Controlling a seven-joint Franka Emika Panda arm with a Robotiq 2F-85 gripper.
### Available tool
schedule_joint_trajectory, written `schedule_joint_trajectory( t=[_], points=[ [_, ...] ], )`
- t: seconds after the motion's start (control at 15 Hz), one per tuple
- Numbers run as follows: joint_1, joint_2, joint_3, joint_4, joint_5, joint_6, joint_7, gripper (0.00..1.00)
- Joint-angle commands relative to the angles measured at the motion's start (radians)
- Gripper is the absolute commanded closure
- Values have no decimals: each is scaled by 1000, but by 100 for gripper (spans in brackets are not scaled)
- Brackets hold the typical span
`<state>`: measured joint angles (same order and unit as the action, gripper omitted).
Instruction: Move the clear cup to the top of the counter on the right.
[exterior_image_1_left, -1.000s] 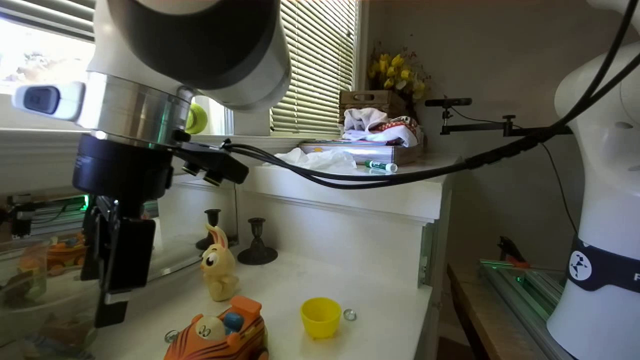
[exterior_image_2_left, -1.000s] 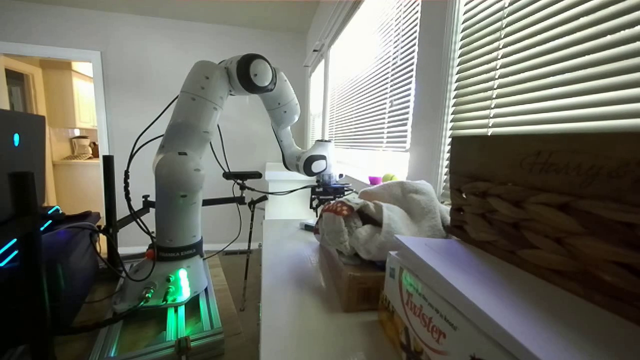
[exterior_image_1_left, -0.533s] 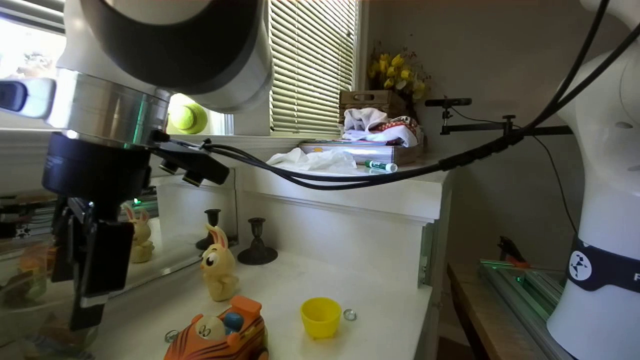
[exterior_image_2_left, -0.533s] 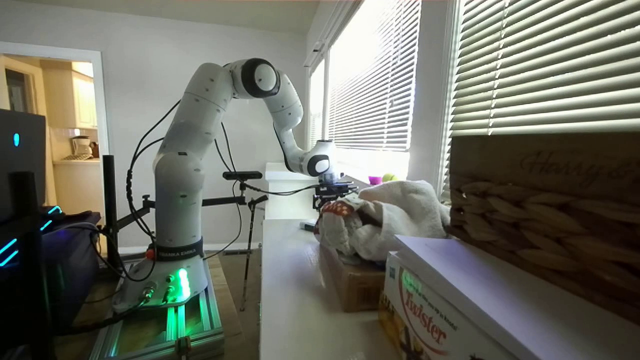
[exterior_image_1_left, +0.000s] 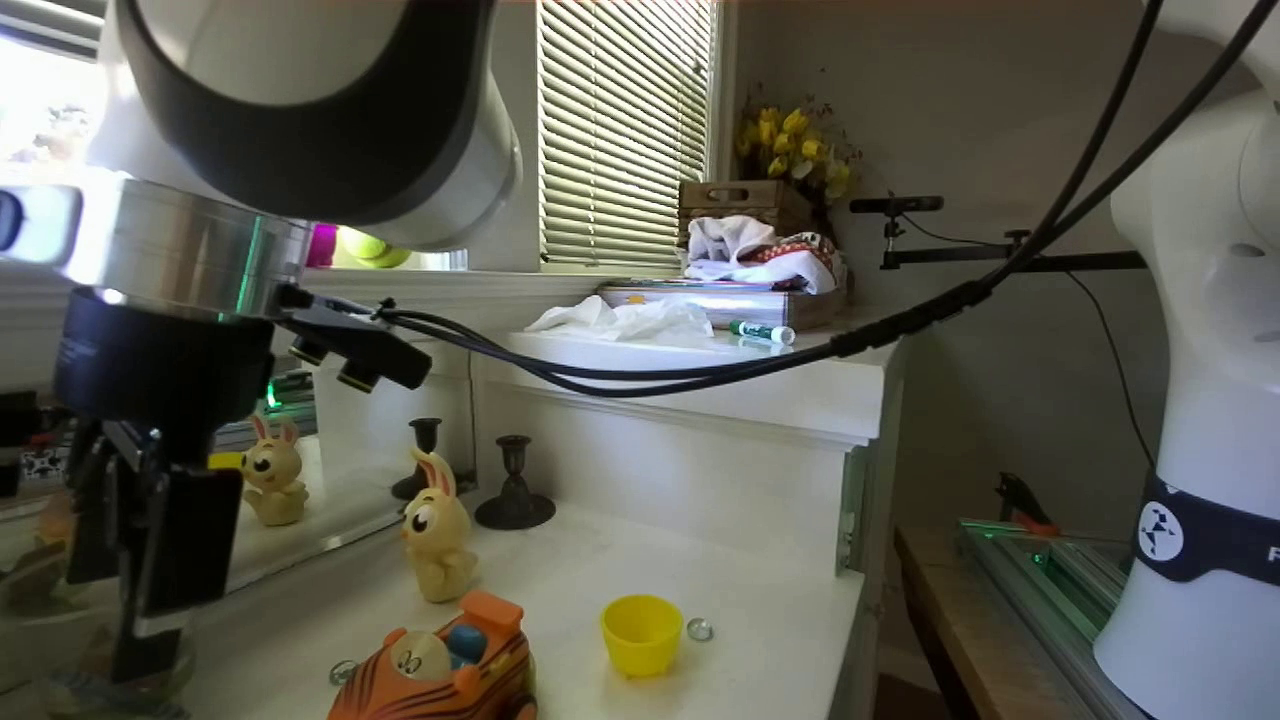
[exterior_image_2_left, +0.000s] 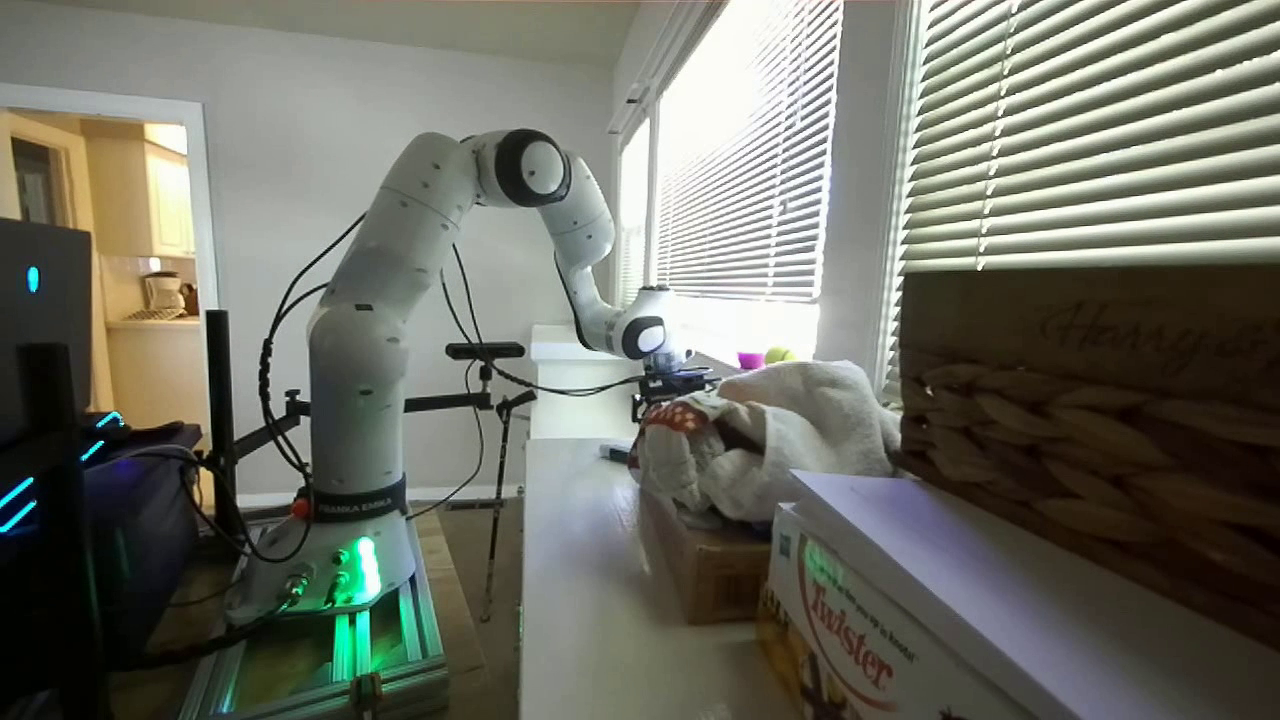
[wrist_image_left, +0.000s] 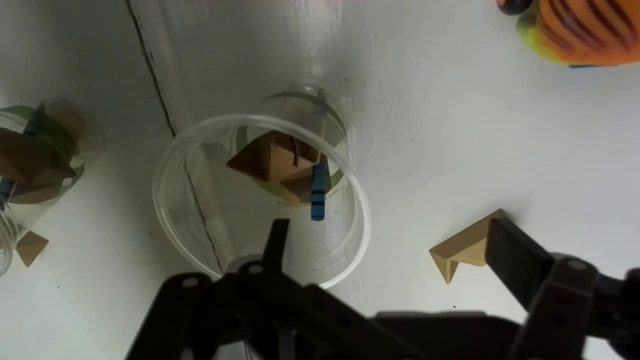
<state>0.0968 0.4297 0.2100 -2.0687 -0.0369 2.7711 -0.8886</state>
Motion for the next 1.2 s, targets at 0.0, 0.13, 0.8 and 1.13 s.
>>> schedule_joint_trajectory(
  t=[0.0, 0.13, 0.8, 1.13],
  points=[
    [-25, 40, 21, 40, -42, 17, -17, 0],
    [-27, 48, 21, 44, -45, 21, -23, 7],
    [-34, 63, 27, 58, -47, 24, -44, 91],
    [-35, 63, 24, 62, -51, 32, -49, 98]
  ],
)
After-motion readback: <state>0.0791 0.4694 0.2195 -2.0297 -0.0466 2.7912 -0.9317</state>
